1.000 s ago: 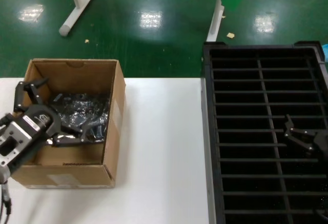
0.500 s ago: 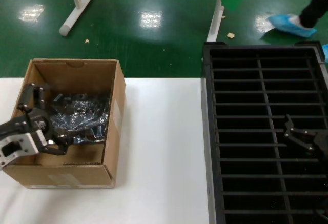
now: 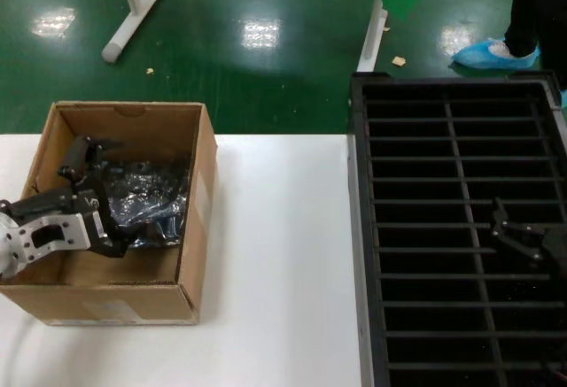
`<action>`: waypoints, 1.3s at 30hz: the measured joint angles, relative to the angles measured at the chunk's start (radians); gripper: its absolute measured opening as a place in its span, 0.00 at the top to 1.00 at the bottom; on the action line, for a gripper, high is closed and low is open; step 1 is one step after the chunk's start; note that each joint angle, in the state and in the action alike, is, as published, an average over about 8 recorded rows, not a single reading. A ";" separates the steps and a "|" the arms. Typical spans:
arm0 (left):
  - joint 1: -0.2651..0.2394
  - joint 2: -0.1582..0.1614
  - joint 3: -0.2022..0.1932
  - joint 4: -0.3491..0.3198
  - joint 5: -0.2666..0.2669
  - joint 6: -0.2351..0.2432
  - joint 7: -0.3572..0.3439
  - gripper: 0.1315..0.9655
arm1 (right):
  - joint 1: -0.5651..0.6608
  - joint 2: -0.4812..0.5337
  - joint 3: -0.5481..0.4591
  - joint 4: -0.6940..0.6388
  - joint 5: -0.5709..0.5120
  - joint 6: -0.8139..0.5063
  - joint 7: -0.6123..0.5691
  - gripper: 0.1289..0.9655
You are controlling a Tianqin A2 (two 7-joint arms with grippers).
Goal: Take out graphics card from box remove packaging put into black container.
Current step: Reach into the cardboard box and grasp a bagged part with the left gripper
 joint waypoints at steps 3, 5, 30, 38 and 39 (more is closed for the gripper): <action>-0.032 0.005 0.014 0.043 0.007 0.009 0.015 0.00 | 0.000 0.000 0.000 0.000 0.000 0.000 0.000 0.00; -0.049 0.006 0.025 0.067 0.013 0.016 0.021 0.00 | 0.000 0.000 0.000 0.000 0.000 0.000 0.000 0.00; -0.300 0.110 0.015 0.511 -0.021 0.079 0.324 0.00 | 0.000 0.000 0.000 0.000 0.000 0.000 0.000 0.00; -0.304 0.124 0.002 0.528 -0.031 0.071 0.356 0.00 | 0.000 0.000 0.000 0.000 0.000 0.000 0.000 0.00; -0.300 0.123 0.003 0.519 -0.030 0.069 0.351 0.00 | 0.000 0.000 0.000 0.000 0.000 0.000 0.000 0.00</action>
